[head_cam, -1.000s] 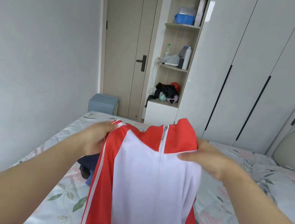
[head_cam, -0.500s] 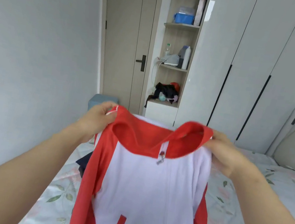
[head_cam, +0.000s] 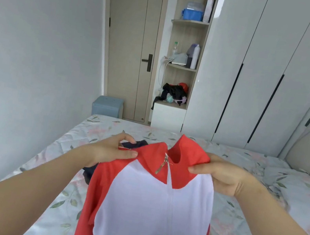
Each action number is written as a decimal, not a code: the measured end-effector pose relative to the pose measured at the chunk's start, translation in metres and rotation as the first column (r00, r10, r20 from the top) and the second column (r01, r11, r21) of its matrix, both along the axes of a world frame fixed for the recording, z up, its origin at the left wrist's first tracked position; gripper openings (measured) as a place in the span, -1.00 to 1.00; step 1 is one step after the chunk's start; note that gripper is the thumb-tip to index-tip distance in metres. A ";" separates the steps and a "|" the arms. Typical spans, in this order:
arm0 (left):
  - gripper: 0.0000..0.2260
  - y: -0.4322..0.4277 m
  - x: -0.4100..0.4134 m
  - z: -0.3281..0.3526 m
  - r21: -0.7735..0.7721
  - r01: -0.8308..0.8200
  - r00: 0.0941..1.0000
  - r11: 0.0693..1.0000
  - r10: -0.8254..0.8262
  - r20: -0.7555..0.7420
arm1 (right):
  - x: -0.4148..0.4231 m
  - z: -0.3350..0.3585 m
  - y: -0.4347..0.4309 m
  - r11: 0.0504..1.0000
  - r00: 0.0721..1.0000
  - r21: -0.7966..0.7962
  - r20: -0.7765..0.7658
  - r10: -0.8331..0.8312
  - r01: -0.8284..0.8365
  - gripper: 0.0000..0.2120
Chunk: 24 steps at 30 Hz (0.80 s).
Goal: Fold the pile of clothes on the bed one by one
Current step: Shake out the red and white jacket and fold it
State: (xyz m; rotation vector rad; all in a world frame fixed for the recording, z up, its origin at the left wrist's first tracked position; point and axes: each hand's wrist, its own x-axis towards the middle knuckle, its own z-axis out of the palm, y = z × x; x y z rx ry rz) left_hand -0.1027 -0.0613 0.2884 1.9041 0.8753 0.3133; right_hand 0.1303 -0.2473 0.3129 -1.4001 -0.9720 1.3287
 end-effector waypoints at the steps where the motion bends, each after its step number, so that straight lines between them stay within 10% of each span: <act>1: -0.72 -0.001 -0.001 -0.006 0.114 0.096 0.994 0.989 -0.089 -0.065 | 0.001 -0.003 0.000 1.000 0.998 -0.031 0.056 -0.001 0.003 -0.52; 7: -0.78 0.005 0.002 -0.002 0.680 0.156 0.985 0.716 -0.058 -0.164 | 0.021 0.010 0.000 0.983 0.845 -0.114 0.530 -0.065 0.147 -0.81; 13: -0.85 0.009 0.005 0.016 0.717 0.011 0.995 0.697 0.063 -0.077 | 0.019 0.020 -0.009 0.992 0.875 -0.094 0.483 -0.033 0.089 -0.69; 20: -0.81 0.006 0.000 0.020 0.216 -0.100 0.980 0.971 0.059 0.189 | 0.028 0.020 -0.023 0.989 0.905 -0.132 0.425 -0.009 0.071 -0.66; 24: -0.80 -0.015 0.009 0.022 -0.051 -0.074 0.960 0.996 0.085 0.268 | 0.033 0.028 -0.025 0.982 0.730 -0.047 0.675 -0.105 0.184 -0.80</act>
